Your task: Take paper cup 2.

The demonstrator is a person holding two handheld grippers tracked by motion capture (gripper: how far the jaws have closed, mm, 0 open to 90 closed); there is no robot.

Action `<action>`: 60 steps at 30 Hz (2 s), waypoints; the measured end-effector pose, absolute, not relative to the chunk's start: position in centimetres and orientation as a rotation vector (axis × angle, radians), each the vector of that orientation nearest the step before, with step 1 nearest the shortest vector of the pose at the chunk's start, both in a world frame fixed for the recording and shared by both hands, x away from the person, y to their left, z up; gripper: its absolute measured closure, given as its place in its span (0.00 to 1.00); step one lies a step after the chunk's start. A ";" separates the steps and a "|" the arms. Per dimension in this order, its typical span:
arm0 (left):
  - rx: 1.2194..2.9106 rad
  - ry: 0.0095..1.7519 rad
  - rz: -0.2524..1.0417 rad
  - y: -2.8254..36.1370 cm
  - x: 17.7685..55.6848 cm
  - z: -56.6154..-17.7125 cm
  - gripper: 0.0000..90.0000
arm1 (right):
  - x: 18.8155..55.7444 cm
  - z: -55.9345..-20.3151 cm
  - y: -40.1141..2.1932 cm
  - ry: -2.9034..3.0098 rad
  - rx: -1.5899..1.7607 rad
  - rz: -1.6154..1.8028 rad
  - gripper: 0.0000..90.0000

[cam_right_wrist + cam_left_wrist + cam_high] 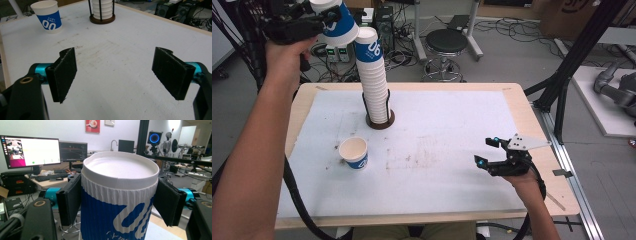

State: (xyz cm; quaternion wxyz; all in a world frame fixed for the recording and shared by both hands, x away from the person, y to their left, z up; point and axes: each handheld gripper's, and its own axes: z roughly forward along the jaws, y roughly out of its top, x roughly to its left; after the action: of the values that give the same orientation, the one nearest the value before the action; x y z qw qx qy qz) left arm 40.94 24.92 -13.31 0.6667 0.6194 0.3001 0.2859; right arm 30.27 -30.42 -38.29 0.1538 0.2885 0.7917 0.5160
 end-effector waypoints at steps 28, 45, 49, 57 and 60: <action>1.517 0.500 0.445 21.8 34.8 -23.5 0.32 | 30.1 -38.6 -30.3 2.264 0.834 1.473 0.23; 1.608 0.418 0.350 17.0 33.7 -28.0 0.32 | 30.3 -38.8 -30.0 2.274 0.837 1.468 0.23; 1.616 0.410 0.330 16.2 33.7 -29.1 0.32 | 30.3 -38.7 -29.7 2.278 0.823 1.468 0.23; 1.635 0.418 0.305 15.5 33.7 -30.7 0.32 | 30.2 -38.7 -29.6 2.287 0.819 1.466 0.23; 1.640 0.418 0.300 15.3 33.8 -31.0 0.32 | 30.1 -38.6 -29.6 2.282 0.815 1.470 0.23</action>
State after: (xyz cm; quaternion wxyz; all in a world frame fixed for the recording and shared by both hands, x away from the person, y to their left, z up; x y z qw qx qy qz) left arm 33.76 15.32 -30.98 0.6529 0.7227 0.1841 0.1323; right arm 30.13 -29.64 -38.60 0.1532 0.2843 0.7957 0.5125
